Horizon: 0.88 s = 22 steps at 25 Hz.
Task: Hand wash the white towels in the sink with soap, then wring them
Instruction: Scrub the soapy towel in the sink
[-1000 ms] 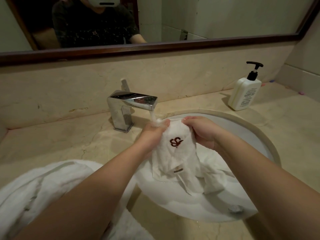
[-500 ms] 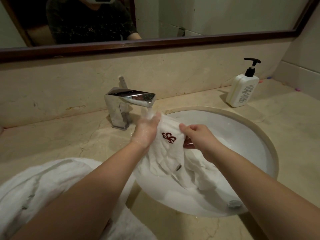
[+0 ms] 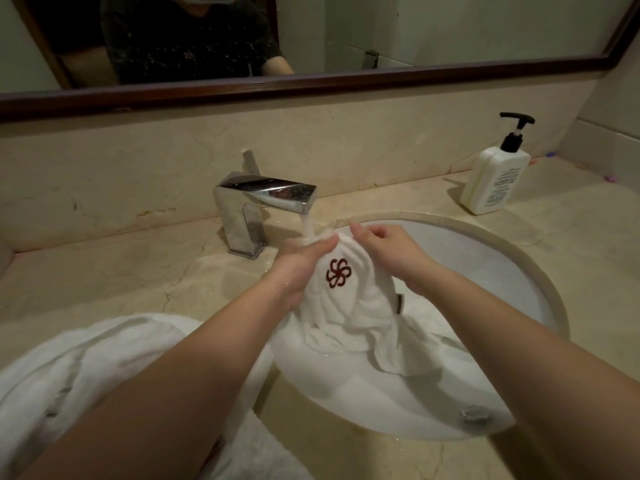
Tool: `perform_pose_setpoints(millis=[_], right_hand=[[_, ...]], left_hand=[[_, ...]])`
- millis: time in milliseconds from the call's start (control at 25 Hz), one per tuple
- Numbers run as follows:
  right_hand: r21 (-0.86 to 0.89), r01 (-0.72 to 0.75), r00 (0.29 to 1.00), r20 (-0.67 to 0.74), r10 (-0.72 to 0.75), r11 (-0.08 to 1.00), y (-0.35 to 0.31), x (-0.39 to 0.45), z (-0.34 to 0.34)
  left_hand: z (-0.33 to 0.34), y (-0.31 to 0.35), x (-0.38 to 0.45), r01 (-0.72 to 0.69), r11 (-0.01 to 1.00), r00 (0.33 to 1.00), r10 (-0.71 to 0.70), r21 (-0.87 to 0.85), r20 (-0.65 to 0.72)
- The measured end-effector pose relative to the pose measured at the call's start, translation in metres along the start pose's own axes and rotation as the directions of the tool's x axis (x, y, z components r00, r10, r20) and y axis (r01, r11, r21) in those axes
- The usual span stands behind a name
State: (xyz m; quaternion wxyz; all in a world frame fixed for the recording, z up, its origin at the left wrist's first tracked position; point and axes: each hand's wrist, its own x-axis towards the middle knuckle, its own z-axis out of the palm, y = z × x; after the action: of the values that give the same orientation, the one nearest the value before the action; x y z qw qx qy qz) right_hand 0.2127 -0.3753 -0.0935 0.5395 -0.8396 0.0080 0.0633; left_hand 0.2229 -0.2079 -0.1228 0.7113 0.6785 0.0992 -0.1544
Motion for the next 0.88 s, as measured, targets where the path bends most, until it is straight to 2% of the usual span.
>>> perform_pose_setpoints(millis=[80,240,360,480,600,720,800,880], right_hand=[[-0.056,-0.068,0.997,-0.024,0.067,0.996,0.016,-0.008,0.009],[0.035,-0.036,0.999,0.017,0.035,0.999,0.036,-0.026,0.022],[0.063,-0.054,0.998,0.014,0.054,0.997,0.037,-0.026,0.029],[0.104,-0.084,0.996,0.017,0.083,0.991,0.04,-0.02,0.028],[0.129,-0.061,0.994,-0.083,0.072,0.99,0.033,-0.01,0.017],[-0.008,0.049,0.978,-0.201,-0.05,0.999,0.008,0.0,0.009],[0.029,0.074,0.985,-0.159,-0.068,0.997,-0.002,0.008,0.008],[0.005,0.008,0.999,-0.037,-0.008,1.0,0.003,0.008,0.009]], left_hand=[[0.0,-0.002,0.005,-0.04,0.998,0.995,0.036,-0.048,-0.088],[0.002,-0.005,0.012,-0.104,0.99,0.985,0.089,-0.093,-0.149],[0.002,-0.004,0.01,-0.136,0.988,0.985,0.126,-0.078,-0.12],[-0.003,-0.005,0.01,-0.107,0.992,0.99,0.098,-0.074,-0.106],[-0.006,-0.004,0.012,-0.101,0.992,0.98,0.087,-0.071,-0.177],[-0.008,-0.004,0.014,-0.151,0.986,0.938,0.121,-0.07,-0.324],[-0.011,-0.004,0.016,-0.197,0.973,0.912,0.136,-0.123,-0.387],[-0.012,-0.003,0.015,-0.19,0.969,0.908,0.112,-0.158,-0.403]])
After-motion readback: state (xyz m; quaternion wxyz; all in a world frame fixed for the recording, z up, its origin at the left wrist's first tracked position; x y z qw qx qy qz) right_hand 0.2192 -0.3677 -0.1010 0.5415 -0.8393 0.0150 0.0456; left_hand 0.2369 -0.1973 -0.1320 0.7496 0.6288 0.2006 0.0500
